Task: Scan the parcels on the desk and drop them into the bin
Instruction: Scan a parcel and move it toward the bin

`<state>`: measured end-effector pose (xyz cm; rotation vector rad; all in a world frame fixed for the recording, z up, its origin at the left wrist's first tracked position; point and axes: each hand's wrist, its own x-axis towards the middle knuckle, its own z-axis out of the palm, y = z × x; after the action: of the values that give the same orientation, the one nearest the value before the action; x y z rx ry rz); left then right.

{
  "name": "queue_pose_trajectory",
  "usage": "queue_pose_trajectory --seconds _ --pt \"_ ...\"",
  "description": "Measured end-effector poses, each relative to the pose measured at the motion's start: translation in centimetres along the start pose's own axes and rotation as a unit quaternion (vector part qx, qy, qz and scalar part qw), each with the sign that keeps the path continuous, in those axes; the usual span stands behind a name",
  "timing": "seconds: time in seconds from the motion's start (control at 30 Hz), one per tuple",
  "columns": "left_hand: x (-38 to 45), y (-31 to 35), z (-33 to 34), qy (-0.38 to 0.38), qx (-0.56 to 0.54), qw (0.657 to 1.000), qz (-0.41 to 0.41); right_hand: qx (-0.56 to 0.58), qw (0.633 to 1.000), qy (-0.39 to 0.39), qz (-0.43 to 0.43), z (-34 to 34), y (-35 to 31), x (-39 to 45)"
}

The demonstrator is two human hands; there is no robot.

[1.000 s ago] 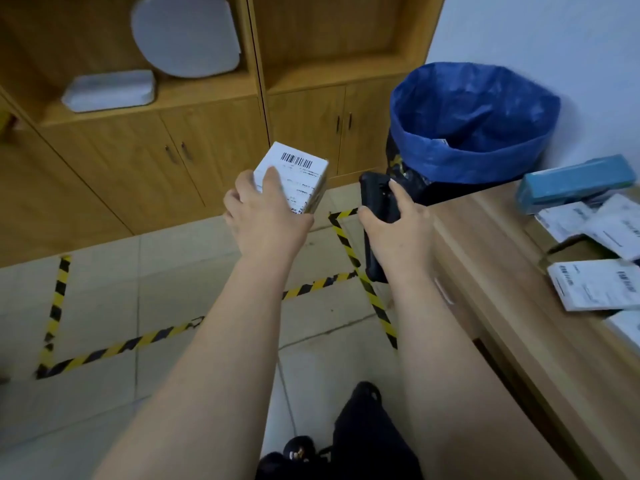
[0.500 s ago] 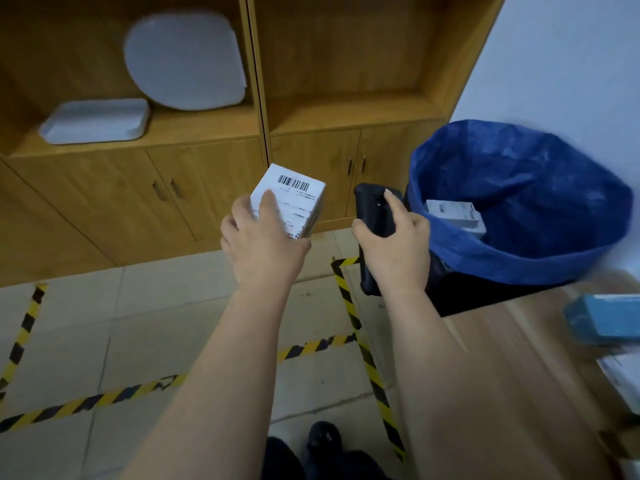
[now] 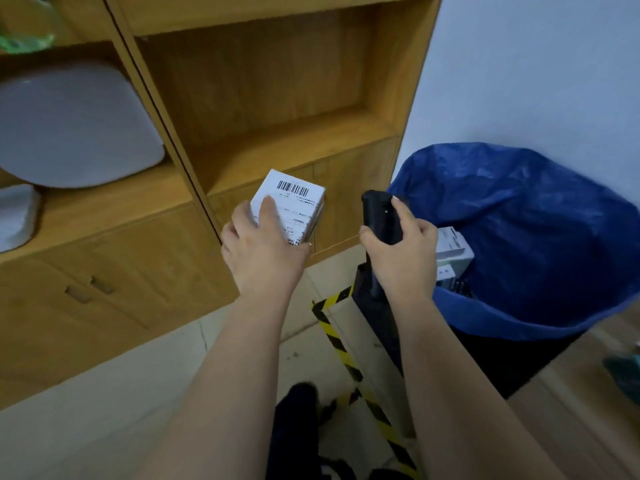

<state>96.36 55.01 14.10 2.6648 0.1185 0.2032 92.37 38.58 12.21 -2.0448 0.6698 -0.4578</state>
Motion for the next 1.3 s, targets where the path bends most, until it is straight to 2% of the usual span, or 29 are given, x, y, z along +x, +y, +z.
queue_pose_trajectory --seconds 0.2,0.3,0.53,0.83,1.07,1.3 --pt "9.9 5.3 2.3 -0.044 0.0 0.994 0.104 0.011 0.992 0.094 0.082 1.6 -1.0 6.1" --pt "11.5 8.3 4.0 -0.079 -0.011 0.985 0.155 0.011 0.983 0.132 0.127 1.1 0.1 7.5" --pt "12.1 16.1 11.3 -0.192 -0.021 0.95 0.246 -0.002 0.951 0.228 0.209 -3.4 5.4 11.7" --pt "9.9 27.2 22.1 -0.259 -0.005 0.899 0.354 0.012 0.891 0.354 0.283 -10.0 14.1 16.7" --pt "7.9 29.2 30.4 -0.306 0.047 0.877 0.367 0.003 0.855 0.355 0.377 -9.7 21.4 19.6" --pt "6.9 27.7 39.7 -0.351 0.133 0.832 0.408 0.011 0.816 0.319 0.482 -5.9 29.3 20.6"
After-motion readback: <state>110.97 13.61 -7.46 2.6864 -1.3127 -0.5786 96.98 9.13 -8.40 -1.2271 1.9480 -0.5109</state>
